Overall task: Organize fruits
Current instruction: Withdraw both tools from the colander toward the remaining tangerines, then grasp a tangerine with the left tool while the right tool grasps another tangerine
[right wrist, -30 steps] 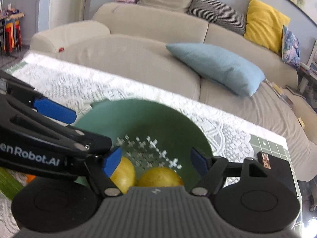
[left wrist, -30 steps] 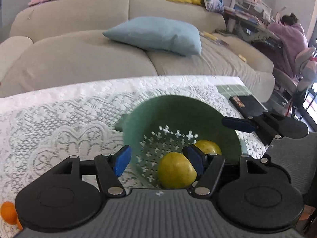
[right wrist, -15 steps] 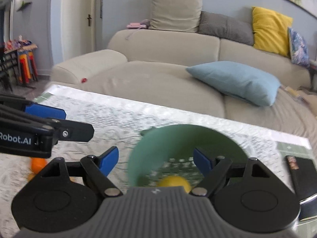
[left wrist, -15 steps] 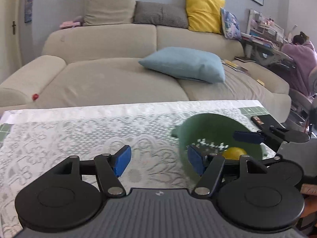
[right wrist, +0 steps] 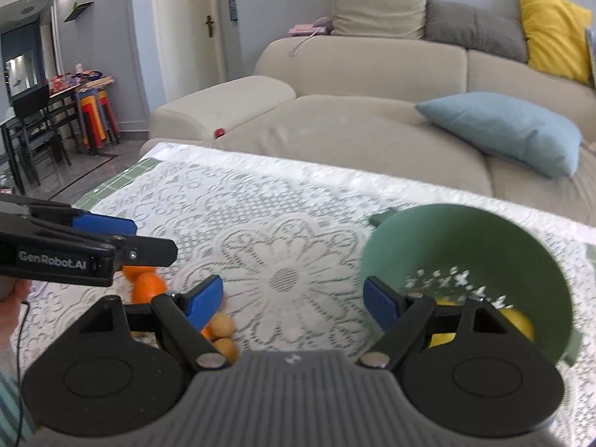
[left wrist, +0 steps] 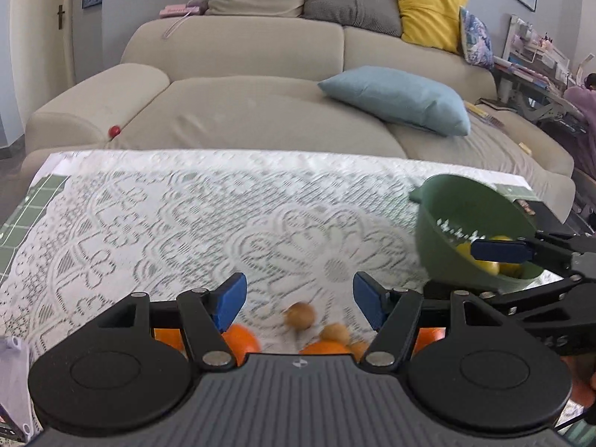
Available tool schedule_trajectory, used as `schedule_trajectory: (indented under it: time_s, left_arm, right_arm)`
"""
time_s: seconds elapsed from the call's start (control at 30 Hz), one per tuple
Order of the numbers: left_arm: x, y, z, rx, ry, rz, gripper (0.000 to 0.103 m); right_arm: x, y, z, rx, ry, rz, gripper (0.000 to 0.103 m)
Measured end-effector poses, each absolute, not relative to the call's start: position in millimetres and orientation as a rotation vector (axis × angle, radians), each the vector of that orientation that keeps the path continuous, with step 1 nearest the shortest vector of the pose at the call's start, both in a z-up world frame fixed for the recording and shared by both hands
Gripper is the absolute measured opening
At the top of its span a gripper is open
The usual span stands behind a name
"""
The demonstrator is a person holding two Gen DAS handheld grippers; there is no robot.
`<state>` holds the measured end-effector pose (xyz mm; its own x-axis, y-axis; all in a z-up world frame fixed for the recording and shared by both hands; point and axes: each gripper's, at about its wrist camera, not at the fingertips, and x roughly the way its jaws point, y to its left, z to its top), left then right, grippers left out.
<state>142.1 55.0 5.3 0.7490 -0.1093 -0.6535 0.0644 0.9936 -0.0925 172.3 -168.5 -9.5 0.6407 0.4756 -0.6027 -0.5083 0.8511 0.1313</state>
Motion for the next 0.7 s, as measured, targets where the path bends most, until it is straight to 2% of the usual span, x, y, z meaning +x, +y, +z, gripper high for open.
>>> schedule_trajectory:
  time_s: [0.2, 0.43, 0.7]
  left_arm:
    - [139, 83, -9, -0.109, 0.735, -0.049, 0.077]
    - [132, 100, -17, -0.119, 0.738, -0.024, 0.077]
    - [134, 124, -30, -0.203, 0.747, -0.004, 0.077]
  right_arm:
    - [178, -167, -21, 0.002, 0.761, 0.585, 0.078]
    - [181, -165, -31, 0.013, 0.823, 0.583, 0.064]
    - [183, -168, -43, 0.011, 0.902, 0.536, 0.063]
